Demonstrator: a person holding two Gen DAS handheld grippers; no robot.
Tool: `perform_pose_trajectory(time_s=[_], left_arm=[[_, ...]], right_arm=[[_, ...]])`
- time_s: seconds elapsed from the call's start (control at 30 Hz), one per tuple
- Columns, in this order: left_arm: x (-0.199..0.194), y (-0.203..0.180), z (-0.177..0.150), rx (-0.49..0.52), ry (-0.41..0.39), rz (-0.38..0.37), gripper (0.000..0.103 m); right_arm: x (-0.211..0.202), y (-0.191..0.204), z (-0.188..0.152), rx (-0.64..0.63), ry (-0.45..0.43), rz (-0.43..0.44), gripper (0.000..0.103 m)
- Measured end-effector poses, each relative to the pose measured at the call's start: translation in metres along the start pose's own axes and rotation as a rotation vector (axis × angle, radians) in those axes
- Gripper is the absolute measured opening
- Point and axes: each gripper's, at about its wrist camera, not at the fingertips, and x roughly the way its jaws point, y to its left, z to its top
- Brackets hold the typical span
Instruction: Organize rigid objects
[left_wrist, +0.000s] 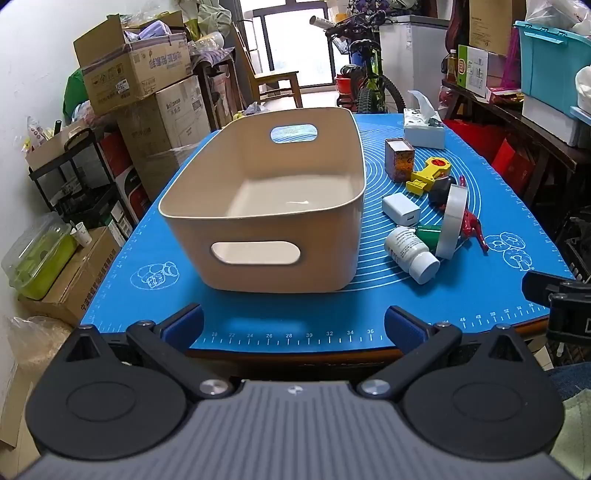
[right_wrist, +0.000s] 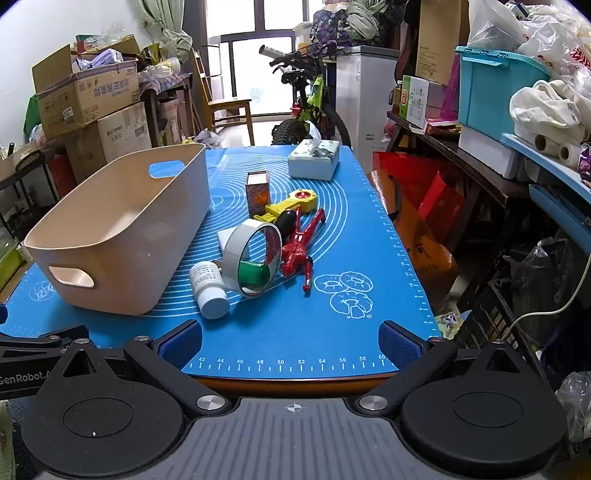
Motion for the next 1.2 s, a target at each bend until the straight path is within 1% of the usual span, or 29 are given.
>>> perform_pose_trajectory(time_s=[1.2], left_arm=[[-0.0002,0.0001,-0.0001,-0.004,-0.011,-0.001,0.103]], right_arm=[[0.0015,0.0015,-0.0004,-0.005,0.004,-0.005,0.101]])
